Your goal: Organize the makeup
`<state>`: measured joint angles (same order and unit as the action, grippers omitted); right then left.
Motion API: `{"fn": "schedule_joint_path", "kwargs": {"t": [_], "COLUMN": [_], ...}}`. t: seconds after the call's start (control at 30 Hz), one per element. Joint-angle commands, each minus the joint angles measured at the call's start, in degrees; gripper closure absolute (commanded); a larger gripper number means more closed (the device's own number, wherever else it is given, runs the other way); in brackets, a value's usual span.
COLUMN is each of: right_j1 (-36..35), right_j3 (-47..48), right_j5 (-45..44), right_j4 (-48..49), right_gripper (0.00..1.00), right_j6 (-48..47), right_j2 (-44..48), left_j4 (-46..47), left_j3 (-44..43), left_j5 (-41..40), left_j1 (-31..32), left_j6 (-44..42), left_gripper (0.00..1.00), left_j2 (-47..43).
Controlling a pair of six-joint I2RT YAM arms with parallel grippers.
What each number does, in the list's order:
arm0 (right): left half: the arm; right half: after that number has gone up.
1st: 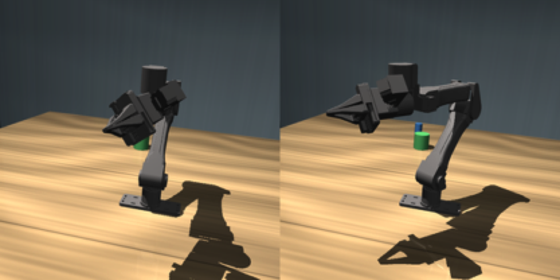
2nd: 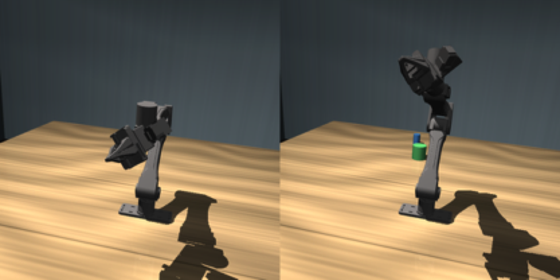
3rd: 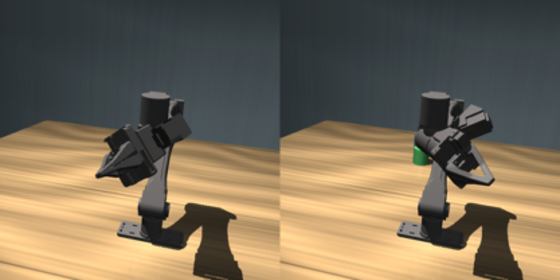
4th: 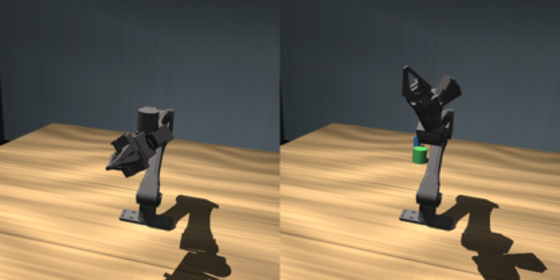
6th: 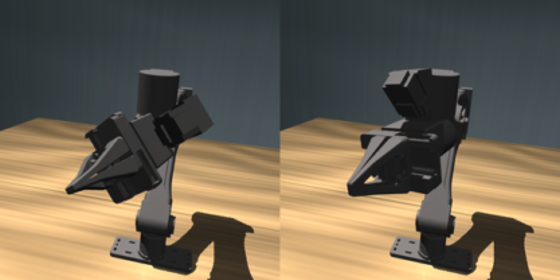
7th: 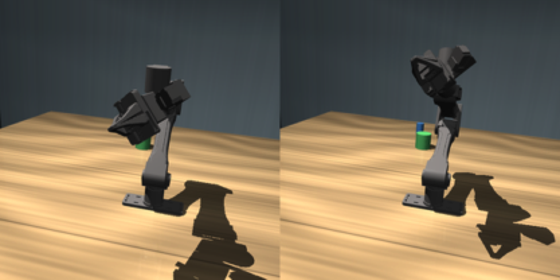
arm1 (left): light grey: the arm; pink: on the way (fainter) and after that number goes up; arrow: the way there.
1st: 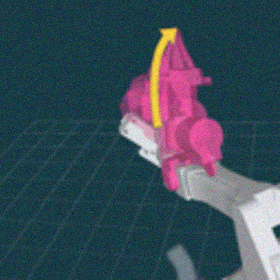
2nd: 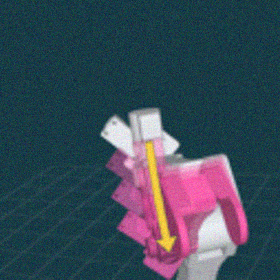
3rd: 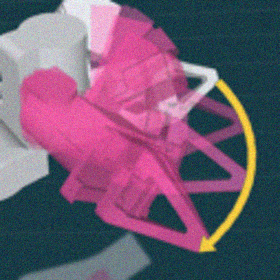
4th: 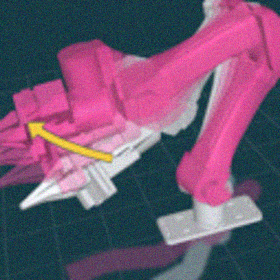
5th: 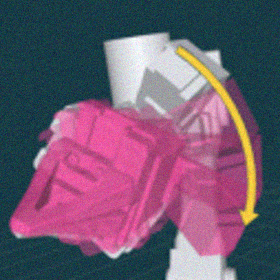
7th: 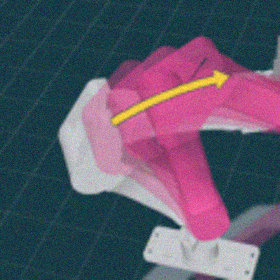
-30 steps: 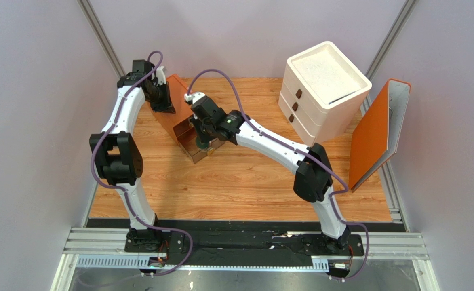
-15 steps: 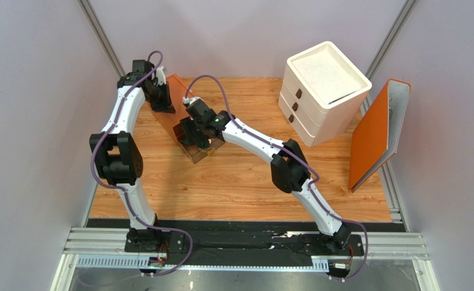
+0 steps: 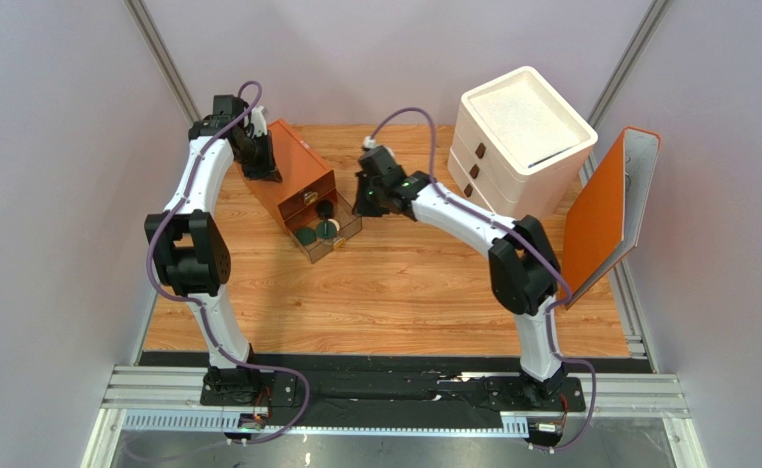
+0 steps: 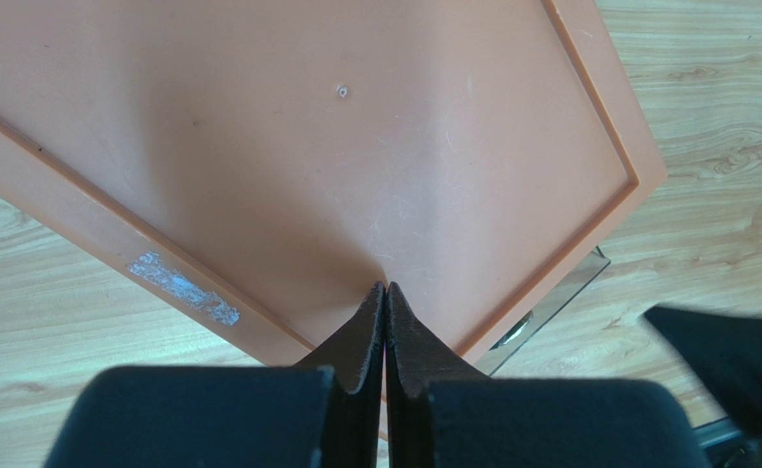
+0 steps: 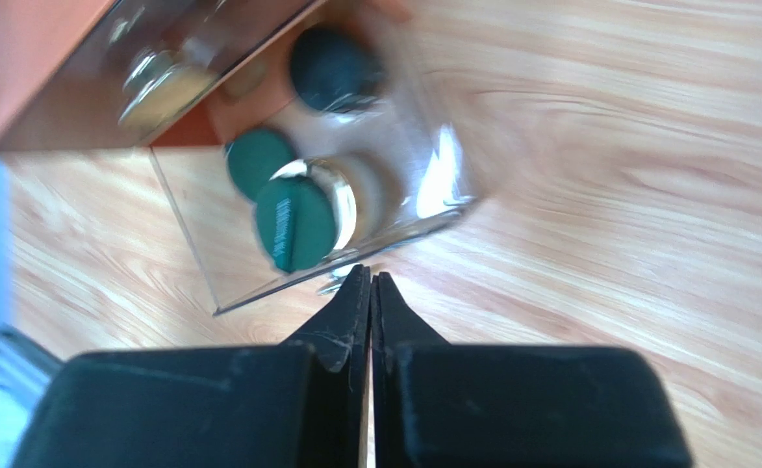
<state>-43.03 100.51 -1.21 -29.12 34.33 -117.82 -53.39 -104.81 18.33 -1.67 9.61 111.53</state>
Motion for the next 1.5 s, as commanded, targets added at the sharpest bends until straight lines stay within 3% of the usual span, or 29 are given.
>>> {"fn": "schedule_joint_path", "kwargs": {"t": [0.0, 0.4, 0.73, 1.07, 1.47], "right_j1": [7.1, 7.5, 6.8, 5.2, 6.0], "right_j3": [-9.4, -15.0, -2.4, 20.0, 22.2], "right_j5": [11.3, 23.5, 25.0, 26.3, 29.5], "right_j4": [10.0, 15.1, 15.5, 16.2, 19.2], "right_gripper": [1.0, 1.0, 1.0, 1.0, 1.0], "right_j6": [15.7, 21.7, 23.9, 30.8, 34.8], "right_j2": [4.0, -1.6, -11.0, -25.3, -29.1], "left_j4": [-10.3, -10.7, -11.0, -11.3, -12.6], "left_j3": [2.0, 1.4, 1.4, 1.0, -0.2], "left_j5": [-2.6, -2.8, -3.1, -2.6, -3.5], "left_j1": [0.4, 0.4, 0.4, 0.4, 0.4], "left_j6": [-2.0, -2.0, -2.4, -2.2, -2.7], "left_gripper": [1.0, 1.0, 1.0, 1.0, 1.0], "left_j2": [5.8, 6.3, 6.3, 6.3, 6.1]}}
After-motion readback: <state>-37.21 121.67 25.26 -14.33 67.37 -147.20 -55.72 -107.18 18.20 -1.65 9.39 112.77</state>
